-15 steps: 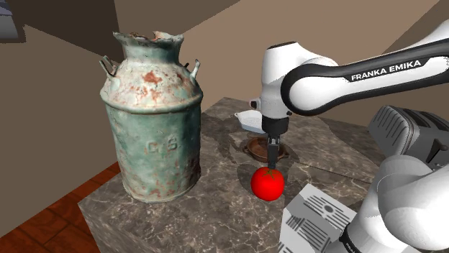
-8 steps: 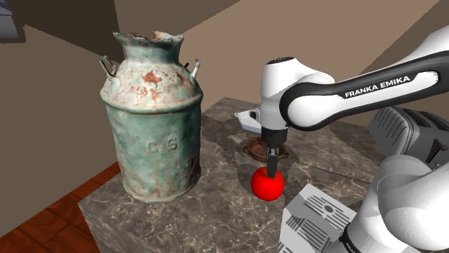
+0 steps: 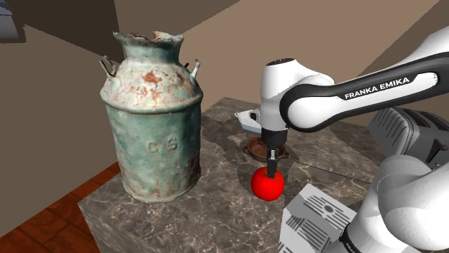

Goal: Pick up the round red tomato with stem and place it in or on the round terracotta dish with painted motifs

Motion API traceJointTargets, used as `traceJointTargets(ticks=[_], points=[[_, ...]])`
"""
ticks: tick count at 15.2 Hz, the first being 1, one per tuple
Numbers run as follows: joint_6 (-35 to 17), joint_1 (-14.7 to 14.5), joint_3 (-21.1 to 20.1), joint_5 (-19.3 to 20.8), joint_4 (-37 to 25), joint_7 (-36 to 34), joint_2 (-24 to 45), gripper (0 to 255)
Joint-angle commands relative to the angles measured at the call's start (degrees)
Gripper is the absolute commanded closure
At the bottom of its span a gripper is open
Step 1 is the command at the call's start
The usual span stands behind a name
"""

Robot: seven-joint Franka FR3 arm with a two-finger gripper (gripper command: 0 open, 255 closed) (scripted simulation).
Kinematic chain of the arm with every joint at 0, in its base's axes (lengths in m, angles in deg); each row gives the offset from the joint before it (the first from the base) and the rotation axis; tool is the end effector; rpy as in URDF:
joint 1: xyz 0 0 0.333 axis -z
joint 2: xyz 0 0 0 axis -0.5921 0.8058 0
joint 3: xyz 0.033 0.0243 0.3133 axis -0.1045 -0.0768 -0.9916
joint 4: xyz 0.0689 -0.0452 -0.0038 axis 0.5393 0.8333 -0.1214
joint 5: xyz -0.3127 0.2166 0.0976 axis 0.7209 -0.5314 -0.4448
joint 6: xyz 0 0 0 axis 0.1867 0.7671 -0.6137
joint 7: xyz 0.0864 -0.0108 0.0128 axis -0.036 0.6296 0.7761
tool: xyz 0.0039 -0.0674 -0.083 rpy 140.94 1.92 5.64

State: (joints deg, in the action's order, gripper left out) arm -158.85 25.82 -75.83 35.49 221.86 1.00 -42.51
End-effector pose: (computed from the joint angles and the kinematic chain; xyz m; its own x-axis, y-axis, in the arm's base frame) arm 0.3190 0.0942 0.3952 0.8323 0.5366 -0.1390 0.5445 -0.8384 0.0246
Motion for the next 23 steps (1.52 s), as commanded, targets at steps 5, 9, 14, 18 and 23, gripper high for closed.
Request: traceJointTargets(ticks=[5, 9, 14, 18, 23], points=[[0.0, 0.0, 0.0, 0.0, 0.0, 0.0, 0.0, 255], [0.0, 0.0, 0.0, 0.0, 0.0, 0.0, 0.0, 255], [4.5, 0.0, 0.2, 0.0, -2.9, 0.3, -1.7, 255], [8.0, 0.0, 0.4, 0.1, -5.3, 0.5, -2.7, 255], [12.2, 0.0, 0.6, 0.2, -8.7, 0.7, -3.5, 255]])
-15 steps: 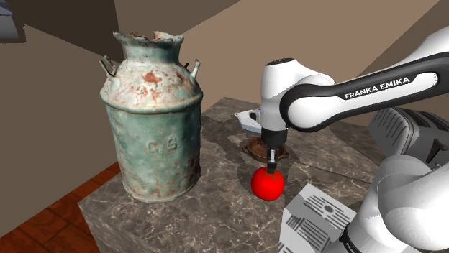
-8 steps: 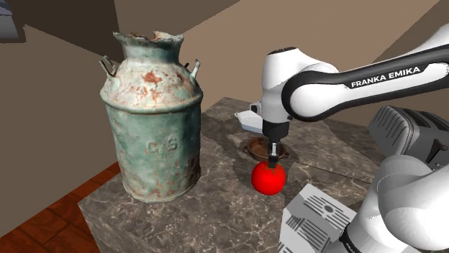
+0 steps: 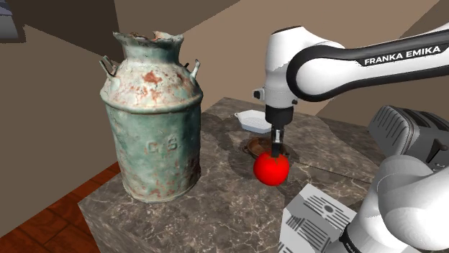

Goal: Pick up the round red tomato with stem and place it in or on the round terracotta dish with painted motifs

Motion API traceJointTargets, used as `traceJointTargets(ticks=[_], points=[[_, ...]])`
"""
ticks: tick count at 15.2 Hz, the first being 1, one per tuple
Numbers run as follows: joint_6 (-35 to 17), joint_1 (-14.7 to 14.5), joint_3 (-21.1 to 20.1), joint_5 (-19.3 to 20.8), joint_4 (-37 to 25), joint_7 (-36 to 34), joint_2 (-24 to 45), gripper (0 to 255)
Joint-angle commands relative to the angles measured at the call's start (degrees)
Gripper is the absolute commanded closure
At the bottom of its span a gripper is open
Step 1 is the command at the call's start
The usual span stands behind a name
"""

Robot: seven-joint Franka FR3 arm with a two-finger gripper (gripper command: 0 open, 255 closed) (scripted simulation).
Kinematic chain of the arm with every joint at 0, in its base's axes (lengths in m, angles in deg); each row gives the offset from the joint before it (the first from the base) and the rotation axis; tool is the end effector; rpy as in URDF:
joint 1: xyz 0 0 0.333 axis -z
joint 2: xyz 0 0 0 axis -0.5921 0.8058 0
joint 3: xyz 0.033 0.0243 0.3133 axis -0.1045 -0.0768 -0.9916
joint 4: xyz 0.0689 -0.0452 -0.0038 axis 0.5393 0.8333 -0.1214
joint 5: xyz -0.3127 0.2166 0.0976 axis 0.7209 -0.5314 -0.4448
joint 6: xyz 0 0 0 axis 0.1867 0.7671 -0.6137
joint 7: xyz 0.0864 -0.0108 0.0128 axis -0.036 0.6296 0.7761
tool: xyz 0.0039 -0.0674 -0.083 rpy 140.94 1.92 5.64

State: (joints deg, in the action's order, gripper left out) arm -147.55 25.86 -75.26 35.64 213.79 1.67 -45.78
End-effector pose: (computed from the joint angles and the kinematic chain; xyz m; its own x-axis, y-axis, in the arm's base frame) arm 0.3195 0.0943 0.4639 0.8323 0.5366 -0.1388 0.5446 -0.8383 0.0247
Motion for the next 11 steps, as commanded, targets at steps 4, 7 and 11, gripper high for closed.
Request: traceJointTargets(ticks=[4, 7, 11], points=[[4.1, 0.1, 0.2, 0.1, -3.5, 0.2, -0.6, 255], [6.4, 0.1, 0.3, 0.2, -5.7, 0.3, -0.7, 255], [8.2, 1.4, 2.4, 1.9, -9.4, 2.8, 1.1, 255]])
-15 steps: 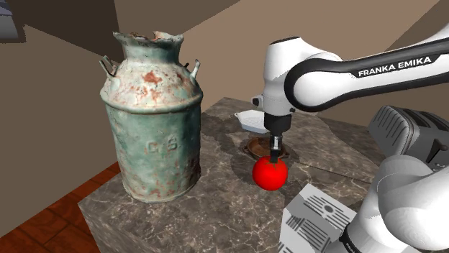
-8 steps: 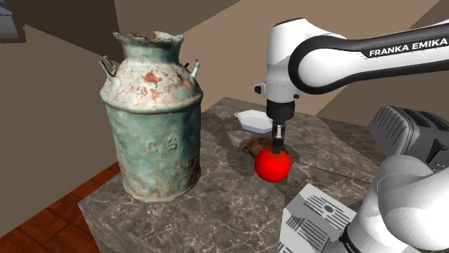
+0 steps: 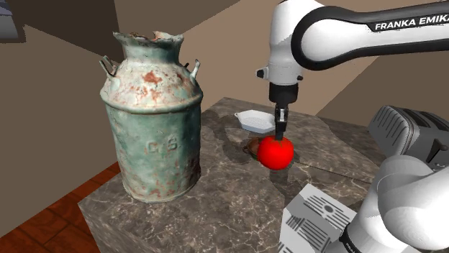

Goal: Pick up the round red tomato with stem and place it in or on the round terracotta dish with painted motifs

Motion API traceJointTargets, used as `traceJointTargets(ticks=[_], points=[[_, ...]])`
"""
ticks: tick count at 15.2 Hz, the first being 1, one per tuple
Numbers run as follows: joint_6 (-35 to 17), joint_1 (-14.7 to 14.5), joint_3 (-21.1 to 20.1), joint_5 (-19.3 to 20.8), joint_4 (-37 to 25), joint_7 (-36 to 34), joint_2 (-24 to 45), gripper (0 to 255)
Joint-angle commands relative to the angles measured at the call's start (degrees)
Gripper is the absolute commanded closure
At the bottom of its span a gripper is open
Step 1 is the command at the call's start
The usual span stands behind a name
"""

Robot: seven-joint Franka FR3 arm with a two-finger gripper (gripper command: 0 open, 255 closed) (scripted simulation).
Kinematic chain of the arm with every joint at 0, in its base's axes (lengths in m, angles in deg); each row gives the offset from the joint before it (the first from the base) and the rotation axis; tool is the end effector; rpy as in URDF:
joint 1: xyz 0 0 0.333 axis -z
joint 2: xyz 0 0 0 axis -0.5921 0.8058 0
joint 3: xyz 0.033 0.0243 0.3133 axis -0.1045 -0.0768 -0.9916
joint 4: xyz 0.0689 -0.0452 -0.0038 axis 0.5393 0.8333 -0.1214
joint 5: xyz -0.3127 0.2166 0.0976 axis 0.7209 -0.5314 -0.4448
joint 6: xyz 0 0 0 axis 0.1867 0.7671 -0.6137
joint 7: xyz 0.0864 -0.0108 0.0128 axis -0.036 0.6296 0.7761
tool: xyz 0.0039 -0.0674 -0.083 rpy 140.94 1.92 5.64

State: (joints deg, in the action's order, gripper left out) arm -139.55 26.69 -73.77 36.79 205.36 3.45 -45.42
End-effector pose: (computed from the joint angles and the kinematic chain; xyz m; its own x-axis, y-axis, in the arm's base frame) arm 0.3279 0.0828 0.5206 0.8324 0.5366 -0.1385 0.5445 -0.8384 0.0242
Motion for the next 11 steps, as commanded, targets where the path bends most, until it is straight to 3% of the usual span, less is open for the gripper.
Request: traceJointTargets(ticks=[1, 11], points=[[0.3, 1.1, 1.9, 1.5, -2.2, 2.3, 1.7, 255], [2.0, 5.6, 10.7, 6.9, -17.3, 13.9, 14.2, 255]])
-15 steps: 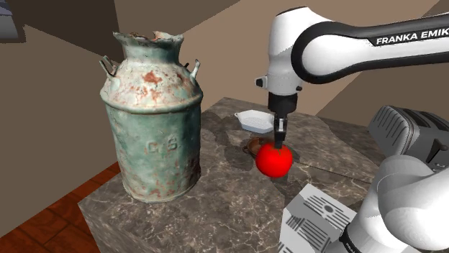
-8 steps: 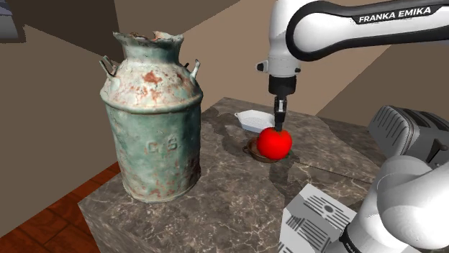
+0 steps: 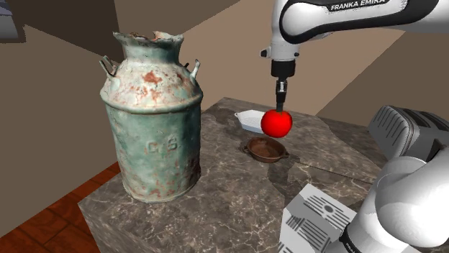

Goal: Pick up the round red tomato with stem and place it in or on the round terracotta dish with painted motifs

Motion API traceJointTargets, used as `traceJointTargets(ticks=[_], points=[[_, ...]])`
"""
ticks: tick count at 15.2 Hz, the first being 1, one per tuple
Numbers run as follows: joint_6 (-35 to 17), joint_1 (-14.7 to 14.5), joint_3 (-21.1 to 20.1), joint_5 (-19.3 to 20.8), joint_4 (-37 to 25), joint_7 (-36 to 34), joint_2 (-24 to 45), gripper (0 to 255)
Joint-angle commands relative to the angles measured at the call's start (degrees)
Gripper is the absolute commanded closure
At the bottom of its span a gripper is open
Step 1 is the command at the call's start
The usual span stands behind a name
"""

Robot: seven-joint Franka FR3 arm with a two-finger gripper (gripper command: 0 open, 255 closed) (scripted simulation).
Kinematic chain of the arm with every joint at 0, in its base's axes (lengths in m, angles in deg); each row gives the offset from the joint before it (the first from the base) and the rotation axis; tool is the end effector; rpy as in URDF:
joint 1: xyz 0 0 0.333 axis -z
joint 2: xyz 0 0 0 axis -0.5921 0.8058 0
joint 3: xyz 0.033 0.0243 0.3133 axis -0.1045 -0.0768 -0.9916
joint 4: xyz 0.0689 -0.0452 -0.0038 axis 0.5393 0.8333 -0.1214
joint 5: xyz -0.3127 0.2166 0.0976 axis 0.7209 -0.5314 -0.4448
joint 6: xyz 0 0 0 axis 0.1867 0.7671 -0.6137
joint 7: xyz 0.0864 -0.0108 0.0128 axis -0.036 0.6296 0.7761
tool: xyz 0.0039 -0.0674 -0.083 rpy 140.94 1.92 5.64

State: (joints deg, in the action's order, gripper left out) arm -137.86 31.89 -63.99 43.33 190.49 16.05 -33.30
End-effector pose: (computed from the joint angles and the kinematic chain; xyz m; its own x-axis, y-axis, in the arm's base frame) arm 0.4055 -0.0265 0.5613 0.8326 0.5362 -0.1386 0.5441 -0.8387 0.0240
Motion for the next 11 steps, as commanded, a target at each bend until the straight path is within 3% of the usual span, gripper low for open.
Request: traceJointTargets(ticks=[1, 6, 11], points=[[0.5, 0.7, 1.7, 0.6, -4.3, 2.5, 3.5, 255], [2.0, 2.3, 5.4, 1.2, -14.0, 8.1, 10.9, 255], [-1.8, 2.4, 5.5, 1.3, -9.8, 7.7, 10.6, 255]])
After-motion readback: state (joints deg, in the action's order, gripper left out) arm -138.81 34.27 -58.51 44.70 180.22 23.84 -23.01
